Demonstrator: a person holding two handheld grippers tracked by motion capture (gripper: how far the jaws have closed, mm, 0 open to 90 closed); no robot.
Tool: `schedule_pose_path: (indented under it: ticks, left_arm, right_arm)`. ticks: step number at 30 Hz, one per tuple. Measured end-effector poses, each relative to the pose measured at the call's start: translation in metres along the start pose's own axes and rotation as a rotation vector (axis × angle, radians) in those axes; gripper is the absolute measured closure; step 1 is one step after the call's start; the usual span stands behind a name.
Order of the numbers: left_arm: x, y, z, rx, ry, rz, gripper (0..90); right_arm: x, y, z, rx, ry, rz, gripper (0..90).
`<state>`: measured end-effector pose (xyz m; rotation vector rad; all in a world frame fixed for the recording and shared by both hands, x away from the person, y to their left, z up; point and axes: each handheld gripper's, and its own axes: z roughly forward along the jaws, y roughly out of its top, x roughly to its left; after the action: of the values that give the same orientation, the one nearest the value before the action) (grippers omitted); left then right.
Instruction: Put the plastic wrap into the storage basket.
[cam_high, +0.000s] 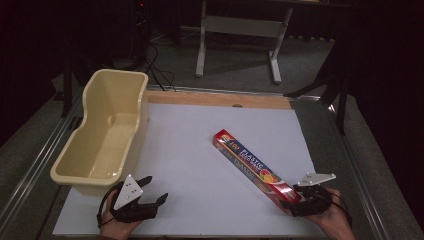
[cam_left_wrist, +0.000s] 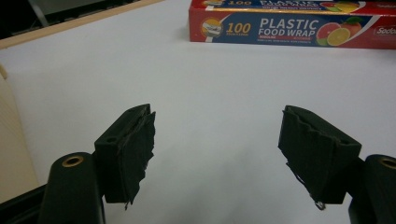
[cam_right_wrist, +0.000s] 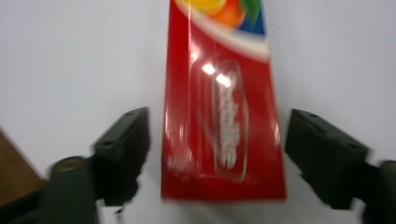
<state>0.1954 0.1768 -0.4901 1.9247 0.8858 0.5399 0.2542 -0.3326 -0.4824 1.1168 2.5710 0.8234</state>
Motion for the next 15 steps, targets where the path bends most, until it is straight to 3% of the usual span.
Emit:
schedule_pose_path:
  ticks: [5,9,15]
  left_arm:
    - [0.000,0.000,0.000,0.002,-0.003,0.002,26.8]
    - [0.000,0.000,0.000,0.001,-0.004,0.001,26.8]
    - [0.000,0.001,-0.001,-0.002,-0.008,0.003,26.8]
  right_arm:
    - [0.008,0.032,0.002,0.005,-0.010,-0.044,15.2]
    - [0.014,0.063,0.012,0.045,-0.004,-0.102,14.8]
    - [0.013,0.103,0.034,0.127,0.015,-0.141,15.5]
